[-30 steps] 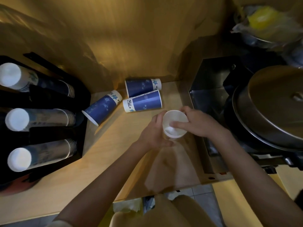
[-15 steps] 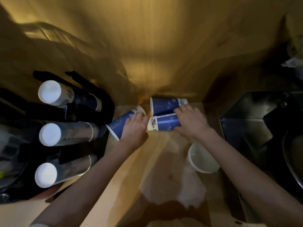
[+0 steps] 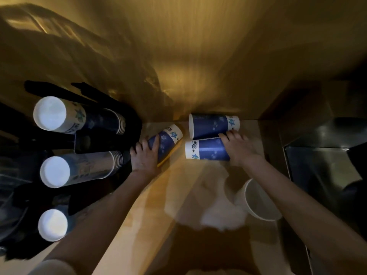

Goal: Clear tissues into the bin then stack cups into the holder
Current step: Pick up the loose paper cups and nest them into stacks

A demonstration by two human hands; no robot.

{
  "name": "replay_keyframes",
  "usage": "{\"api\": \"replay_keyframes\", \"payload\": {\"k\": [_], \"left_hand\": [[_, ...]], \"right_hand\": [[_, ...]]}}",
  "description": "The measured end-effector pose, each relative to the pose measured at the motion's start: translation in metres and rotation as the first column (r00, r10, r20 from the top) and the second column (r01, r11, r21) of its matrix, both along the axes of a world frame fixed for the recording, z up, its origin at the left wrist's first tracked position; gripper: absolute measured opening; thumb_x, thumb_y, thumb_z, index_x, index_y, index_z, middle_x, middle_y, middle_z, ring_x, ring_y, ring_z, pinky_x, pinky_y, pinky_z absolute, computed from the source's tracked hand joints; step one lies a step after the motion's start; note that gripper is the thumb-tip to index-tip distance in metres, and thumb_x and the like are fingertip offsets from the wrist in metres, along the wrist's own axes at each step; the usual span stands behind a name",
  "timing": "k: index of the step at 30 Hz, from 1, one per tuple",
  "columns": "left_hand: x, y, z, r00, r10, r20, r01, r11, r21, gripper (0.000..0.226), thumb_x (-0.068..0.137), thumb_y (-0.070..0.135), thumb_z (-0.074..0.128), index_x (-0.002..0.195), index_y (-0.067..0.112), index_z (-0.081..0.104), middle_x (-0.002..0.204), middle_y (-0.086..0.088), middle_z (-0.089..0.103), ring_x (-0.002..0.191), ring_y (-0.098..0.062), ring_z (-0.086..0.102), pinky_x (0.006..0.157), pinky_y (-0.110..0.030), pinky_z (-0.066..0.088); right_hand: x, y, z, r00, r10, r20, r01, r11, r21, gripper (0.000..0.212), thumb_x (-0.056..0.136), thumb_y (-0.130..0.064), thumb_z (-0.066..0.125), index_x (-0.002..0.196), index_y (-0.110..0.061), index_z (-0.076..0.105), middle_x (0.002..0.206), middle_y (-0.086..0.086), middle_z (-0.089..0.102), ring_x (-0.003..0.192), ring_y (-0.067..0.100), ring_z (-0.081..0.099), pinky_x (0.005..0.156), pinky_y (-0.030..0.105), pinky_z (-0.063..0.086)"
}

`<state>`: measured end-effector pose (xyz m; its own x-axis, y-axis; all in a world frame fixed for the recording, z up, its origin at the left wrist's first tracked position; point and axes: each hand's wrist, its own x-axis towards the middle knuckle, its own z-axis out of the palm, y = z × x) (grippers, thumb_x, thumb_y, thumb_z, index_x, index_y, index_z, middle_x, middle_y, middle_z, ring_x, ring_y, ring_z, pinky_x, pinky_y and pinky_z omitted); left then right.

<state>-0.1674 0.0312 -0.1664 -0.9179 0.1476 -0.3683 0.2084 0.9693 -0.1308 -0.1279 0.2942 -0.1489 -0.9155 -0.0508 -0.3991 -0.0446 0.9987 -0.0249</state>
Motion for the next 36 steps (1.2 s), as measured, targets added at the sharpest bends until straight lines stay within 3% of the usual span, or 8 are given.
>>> {"api": "replay_keyframes", "payload": {"k": [5,8,12,17,20,25,32,36], "left_hand": [[0.001,-0.001,0.011,0.998,0.031,0.045,-0.029,0.998,-0.048,0.102,0.076,0.033,0.067,0.142,0.029,-0.011,0.14,-0.018,0.026,0.124,-0.036,0.038,0.106,-0.049,0.031],[0.005,0.0,0.021,0.997,0.041,0.06,-0.04,0.999,-0.017,0.101,0.074,0.035,0.069,0.142,0.03,-0.006,0.139,-0.017,0.025,0.12,-0.035,0.04,0.099,-0.046,0.038],[0.01,0.003,0.045,0.994,0.097,0.048,-0.101,0.991,0.088,0.106,0.068,0.048,0.072,0.142,0.029,-0.001,0.14,-0.016,0.025,0.122,-0.037,0.038,0.097,-0.056,0.035],[0.027,0.002,0.071,0.989,0.141,-0.048,-0.118,0.94,0.32,0.1,0.062,0.047,0.076,0.138,0.026,0.014,0.136,-0.014,0.027,0.119,-0.038,0.04,0.09,-0.056,0.044],[0.042,-0.001,0.082,0.982,0.156,-0.11,-0.099,0.909,0.405,0.093,0.058,0.043,0.079,0.13,0.021,0.025,0.133,-0.013,0.029,0.118,-0.036,0.04,0.085,-0.053,0.049],[0.064,-0.006,0.088,0.975,0.091,-0.202,0.004,0.903,0.429,0.083,0.058,0.046,0.076,0.124,0.018,0.035,0.136,-0.01,0.031,0.121,-0.033,0.038,0.092,-0.05,0.045],[0.098,-0.004,0.075,0.969,-0.008,-0.246,0.143,0.83,0.539,0.078,0.065,0.046,0.07,0.132,0.019,0.04,0.135,-0.008,0.042,0.123,-0.025,0.038,0.101,-0.038,0.037],[0.113,-0.007,0.066,0.944,-0.062,-0.325,0.249,0.781,0.573,0.074,0.065,0.048,0.07,0.128,0.018,0.046,0.134,-0.008,0.048,0.125,-0.025,0.04,0.102,-0.041,0.035]], "right_hand": [[0.0,0.0,0.006,0.999,0.012,0.048,-0.011,1.0,-0.01,0.084,0.071,-0.023,0.072,0.138,-0.015,0.022,0.138,0.014,0.037,0.128,0.031,0.032,0.106,0.044,0.029],[0.003,-0.003,0.015,0.998,0.009,0.066,-0.008,1.0,-0.024,0.096,0.067,-0.029,0.074,0.141,-0.016,0.014,0.139,0.013,0.037,0.128,0.031,0.032,0.107,0.047,0.028],[0.005,-0.005,0.034,0.994,-0.058,0.09,0.073,0.984,-0.164,0.114,0.058,-0.03,0.079,0.144,-0.019,0.004,0.14,0.014,0.038,0.125,0.035,0.036,0.103,0.053,0.034],[0.012,-0.009,0.055,0.985,-0.171,0.032,0.168,0.892,-0.419,0.119,0.054,-0.032,0.084,0.144,-0.016,0.008,0.147,0.014,0.03,0.132,0.033,0.033,0.105,0.048,0.037],[0.022,-0.015,0.067,0.966,-0.251,-0.061,0.178,0.817,-0.549,0.113,0.051,-0.037,0.084,0.141,-0.015,0.019,0.143,0.012,0.035,0.13,0.029,0.036,0.103,0.046,0.039],[0.042,-0.032,0.073,0.939,-0.233,-0.252,0.061,0.836,-0.546,0.094,0.057,-0.037,0.08,0.135,-0.016,0.032,0.136,0.009,0.043,0.126,0.025,0.037,0.1,0.036,0.035],[0.063,-0.046,0.057,0.935,-0.229,-0.272,0.035,0.82,-0.571,0.095,0.062,-0.035,0.081,0.137,-0.015,0.027,0.139,0.008,0.036,0.129,0.024,0.028,0.103,0.035,0.029],[0.068,-0.046,0.049,0.933,-0.196,-0.303,0.005,0.846,-0.532,0.096,0.06,-0.04,0.08,0.136,-0.018,0.027,0.139,0.004,0.037,0.126,0.023,0.033,0.098,0.034,0.033]]}}
